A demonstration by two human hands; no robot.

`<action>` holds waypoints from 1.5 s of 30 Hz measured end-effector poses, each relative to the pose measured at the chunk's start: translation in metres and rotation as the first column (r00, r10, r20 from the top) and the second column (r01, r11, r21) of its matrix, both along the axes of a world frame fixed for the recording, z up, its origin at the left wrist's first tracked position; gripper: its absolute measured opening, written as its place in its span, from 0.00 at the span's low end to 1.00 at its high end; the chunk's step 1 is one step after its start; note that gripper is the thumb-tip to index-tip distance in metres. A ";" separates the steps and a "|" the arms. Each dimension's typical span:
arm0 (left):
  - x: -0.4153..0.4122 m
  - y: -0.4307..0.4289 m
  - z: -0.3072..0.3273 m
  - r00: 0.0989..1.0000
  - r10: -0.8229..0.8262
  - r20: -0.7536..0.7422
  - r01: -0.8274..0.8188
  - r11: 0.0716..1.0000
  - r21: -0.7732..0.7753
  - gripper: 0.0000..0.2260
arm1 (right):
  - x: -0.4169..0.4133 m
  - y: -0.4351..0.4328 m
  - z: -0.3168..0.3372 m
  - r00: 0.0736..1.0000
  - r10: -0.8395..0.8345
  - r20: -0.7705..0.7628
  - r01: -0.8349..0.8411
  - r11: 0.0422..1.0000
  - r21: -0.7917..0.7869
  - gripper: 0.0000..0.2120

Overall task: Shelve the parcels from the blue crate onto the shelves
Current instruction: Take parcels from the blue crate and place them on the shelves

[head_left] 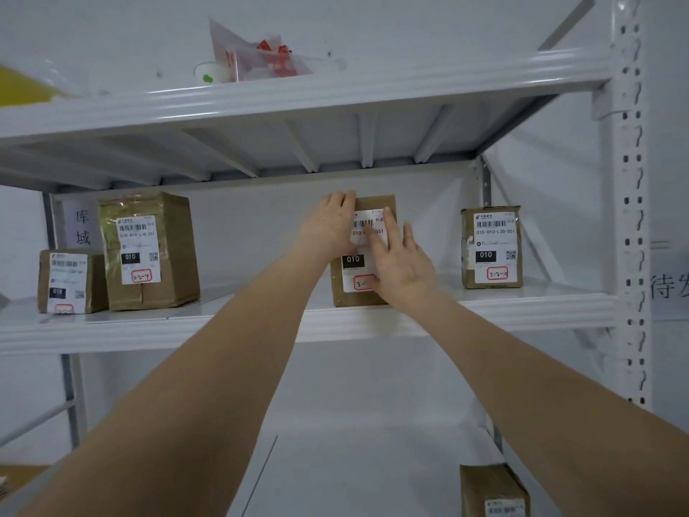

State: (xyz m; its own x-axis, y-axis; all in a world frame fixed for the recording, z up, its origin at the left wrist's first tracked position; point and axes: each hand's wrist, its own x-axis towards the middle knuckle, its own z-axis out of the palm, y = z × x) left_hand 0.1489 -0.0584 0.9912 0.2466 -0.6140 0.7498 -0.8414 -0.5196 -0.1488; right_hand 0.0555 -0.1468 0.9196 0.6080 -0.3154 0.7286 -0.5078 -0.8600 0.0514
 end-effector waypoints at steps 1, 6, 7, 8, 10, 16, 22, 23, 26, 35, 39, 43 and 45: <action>0.002 -0.002 -0.001 1.000 0.006 0.004 -0.006 1.000 0.008 0.41 | 0.002 0.000 -0.002 1.000 0.001 0.002 -0.001 1.000 0.014 0.43; 0.007 -0.008 -0.004 1.000 0.007 -0.027 -0.008 1.000 -0.012 0.40 | 0.011 0.001 -0.003 1.000 -0.003 0.015 0.002 0.999 0.048 0.40; 0.009 -0.010 -0.005 0.999 0.006 -0.037 -0.007 1.000 -0.016 0.40 | 0.012 0.000 -0.003 1.000 -0.006 0.016 0.005 0.999 0.052 0.40; 0.011 -0.012 -0.005 0.999 0.006 -0.045 -0.007 1.000 -0.018 0.40 | 0.014 -0.001 -0.002 1.000 -0.007 0.015 0.006 0.999 0.054 0.40; 0.016 -0.016 -0.006 0.999 0.012 -0.049 -0.013 1.000 -0.019 0.40 | 0.018 -0.004 -0.002 1.000 -0.007 0.012 0.006 0.998 0.055 0.40; 0.032 -0.029 -0.007 0.999 0.007 -0.053 -0.007 1.000 -0.006 0.41 | 0.034 -0.016 -0.002 1.000 -0.010 0.015 0.009 0.998 0.062 0.38; 0.048 -0.042 -0.006 0.997 0.007 -0.074 -0.007 1.000 -0.003 0.41 | 0.047 -0.027 -0.001 0.999 0.011 0.040 -0.014 0.998 0.069 0.35; 0.051 -0.044 -0.006 0.997 0.005 -0.082 -0.006 1.000 -0.001 0.41 | 0.049 -0.029 -0.001 0.999 0.015 0.042 -0.018 0.997 0.076 0.34; 0.057 -0.051 -0.006 0.994 -0.003 -0.107 0.002 1.000 -0.005 0.41 | 0.055 -0.033 0.000 0.999 0.019 0.049 -0.023 0.996 0.084 0.34; 0.067 -0.058 -0.006 0.996 -0.012 -0.093 0.011 1.000 -0.016 0.39 | 0.063 -0.038 -0.001 0.999 0.026 0.047 -0.030 0.994 0.105 0.33; 0.068 -0.057 -0.008 0.997 -0.008 -0.082 0.008 1.000 0.003 0.41 | 0.062 -0.036 -0.001 0.999 0.018 0.040 -0.022 0.993 0.115 0.33; 0.064 -0.051 -0.009 1.000 0.011 -0.015 -0.011 1.000 0.028 0.40 | 0.062 -0.033 -0.002 1.000 -0.018 0.009 0.017 0.992 0.126 0.33; 0.060 -0.045 -0.012 1.000 0.022 0.020 -0.022 0.999 0.033 0.39 | 0.061 -0.030 -0.003 0.999 -0.041 -0.001 0.041 0.992 0.116 0.33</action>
